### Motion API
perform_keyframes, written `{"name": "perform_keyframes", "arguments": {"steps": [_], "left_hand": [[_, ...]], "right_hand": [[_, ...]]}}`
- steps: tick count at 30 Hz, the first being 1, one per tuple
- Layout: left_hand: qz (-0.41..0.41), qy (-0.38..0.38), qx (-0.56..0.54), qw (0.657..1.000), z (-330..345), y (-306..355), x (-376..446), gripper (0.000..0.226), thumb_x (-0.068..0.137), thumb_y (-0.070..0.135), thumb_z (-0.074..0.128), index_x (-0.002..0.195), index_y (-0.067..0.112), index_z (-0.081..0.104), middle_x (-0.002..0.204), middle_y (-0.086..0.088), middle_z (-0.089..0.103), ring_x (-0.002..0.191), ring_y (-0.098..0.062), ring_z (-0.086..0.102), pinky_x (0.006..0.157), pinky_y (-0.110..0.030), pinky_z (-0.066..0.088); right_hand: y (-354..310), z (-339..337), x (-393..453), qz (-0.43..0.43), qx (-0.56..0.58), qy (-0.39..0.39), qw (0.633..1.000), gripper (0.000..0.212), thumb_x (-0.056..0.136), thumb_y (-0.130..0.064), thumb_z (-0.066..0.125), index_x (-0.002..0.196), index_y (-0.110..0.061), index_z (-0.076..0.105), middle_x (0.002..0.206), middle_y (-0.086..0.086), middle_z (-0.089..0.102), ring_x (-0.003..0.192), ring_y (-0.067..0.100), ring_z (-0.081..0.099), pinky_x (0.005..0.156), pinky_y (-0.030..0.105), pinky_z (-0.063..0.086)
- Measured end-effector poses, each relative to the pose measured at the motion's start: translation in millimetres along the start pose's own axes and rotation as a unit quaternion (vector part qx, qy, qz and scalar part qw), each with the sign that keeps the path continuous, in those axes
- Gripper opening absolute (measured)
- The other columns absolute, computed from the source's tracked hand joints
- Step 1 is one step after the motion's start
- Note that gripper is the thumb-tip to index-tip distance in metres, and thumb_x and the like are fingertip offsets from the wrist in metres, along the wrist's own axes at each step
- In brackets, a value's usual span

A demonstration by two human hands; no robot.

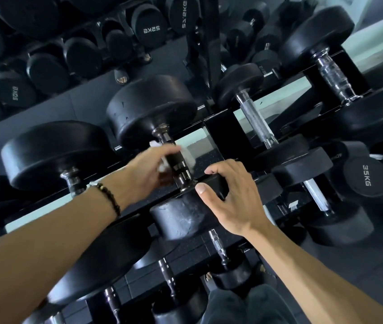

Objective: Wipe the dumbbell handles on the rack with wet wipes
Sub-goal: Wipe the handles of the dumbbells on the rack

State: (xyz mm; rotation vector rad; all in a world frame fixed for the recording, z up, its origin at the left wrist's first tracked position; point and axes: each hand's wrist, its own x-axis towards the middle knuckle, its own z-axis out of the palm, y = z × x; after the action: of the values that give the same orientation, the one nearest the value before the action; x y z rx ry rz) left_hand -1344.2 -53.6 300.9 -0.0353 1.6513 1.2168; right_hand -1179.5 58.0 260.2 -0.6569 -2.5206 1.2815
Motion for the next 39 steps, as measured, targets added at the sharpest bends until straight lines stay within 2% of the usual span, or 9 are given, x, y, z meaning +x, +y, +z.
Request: {"name": "perform_keyframes", "arguments": {"steps": [7,11,15,21,24,28,30,34,39], "left_hand": [[0.007,0.005,0.02,1.0,-3,6,-6,0.028,0.092,0.036,0.054,0.088,0.013,0.069,0.083,-0.007,0.069,0.081,-0.025,0.056,0.079,-0.034,0.042],[-0.019,0.03,0.02,0.999,9,-11,0,0.039,0.09,0.043,0.062,0.098,0.007,0.077,0.102,-0.019,0.073,0.087,-0.025,0.068,0.085,-0.032,0.054],[-0.027,-0.031,0.029,0.999,10,-23,-5,0.057,0.1,0.033,0.049,0.05,0.018,0.07,0.048,0.004,0.06,0.051,-0.009,0.059,0.06,-0.021,0.048],[-0.007,-0.034,-0.003,0.999,25,-10,-3,0.023,0.099,0.026,0.051,0.091,0.012,0.067,0.077,0.002,0.066,0.064,-0.006,0.063,0.064,-0.014,0.052],[-0.023,0.05,0.071,0.996,20,-15,-9,0.023,0.096,0.027,0.059,0.101,0.008,0.071,0.092,-0.006,0.074,0.076,-0.015,0.07,0.075,-0.024,0.056],[0.003,0.171,0.173,0.97,11,-24,-32,0.017,0.073,0.008,0.058,0.066,0.015,0.072,0.07,-0.002,0.069,0.082,-0.026,0.061,0.085,-0.041,0.049],[0.025,0.197,0.145,0.969,10,-26,-51,0.041,0.089,-0.003,0.049,0.073,0.022,0.077,0.071,0.004,0.071,0.085,-0.022,0.061,0.082,-0.038,0.049],[0.059,0.25,0.014,0.966,-1,-27,-91,0.032,0.1,-0.003,0.041,0.122,0.003,0.063,0.111,-0.017,0.071,0.098,-0.028,0.071,0.084,-0.04,0.058],[0.086,0.186,-0.049,0.977,-11,-38,-157,0.03,0.099,0.001,0.042,0.122,0.002,0.061,0.11,-0.019,0.072,0.102,-0.032,0.071,0.089,-0.04,0.053]], "right_hand": [[-3,-1,-1,0.007,0.002,-0.001,1.0,0.055,0.083,-0.07,0.041,0.102,-0.023,0.063,0.099,-0.012,0.056,0.097,0.01,0.049,0.092,0.034,0.039],[-4,-2,0,0.009,-0.005,-0.008,1.0,0.054,0.082,-0.068,0.041,0.1,-0.022,0.063,0.1,-0.011,0.057,0.099,0.011,0.049,0.093,0.037,0.041],[-4,-2,1,0.014,-0.01,-0.012,1.0,0.055,0.081,-0.07,0.04,0.1,-0.023,0.062,0.099,-0.012,0.056,0.099,0.011,0.049,0.093,0.038,0.041],[-2,-2,1,0.013,-0.005,-0.01,1.0,0.057,0.081,-0.072,0.04,0.102,-0.024,0.062,0.099,-0.011,0.056,0.099,0.01,0.048,0.094,0.041,0.043],[-1,-2,1,0.005,-0.001,-0.009,1.0,0.058,0.082,-0.073,0.04,0.102,-0.024,0.062,0.099,-0.01,0.056,0.098,0.012,0.048,0.093,0.044,0.044],[-1,-4,1,-0.005,-0.01,-0.024,1.0,0.061,0.082,-0.075,0.038,0.105,-0.023,0.061,0.101,-0.011,0.052,0.099,0.014,0.049,0.092,0.045,0.044],[-3,-7,2,-0.009,-0.013,-0.04,0.999,0.065,0.082,-0.074,0.037,0.107,-0.02,0.062,0.102,-0.008,0.053,0.098,0.016,0.05,0.091,0.042,0.045],[-20,-18,6,-0.069,-0.03,-0.078,0.994,0.05,0.091,-0.052,0.05,0.117,-0.013,0.064,0.109,-0.001,0.062,0.105,0.02,0.055,0.096,0.031,0.041],[-86,-12,14,-0.165,0.051,-0.161,0.972,0.056,0.093,-0.04,0.049,0.144,-0.015,0.049,0.14,0.001,0.053,0.123,0.014,0.052,0.101,0.029,0.042]]}}
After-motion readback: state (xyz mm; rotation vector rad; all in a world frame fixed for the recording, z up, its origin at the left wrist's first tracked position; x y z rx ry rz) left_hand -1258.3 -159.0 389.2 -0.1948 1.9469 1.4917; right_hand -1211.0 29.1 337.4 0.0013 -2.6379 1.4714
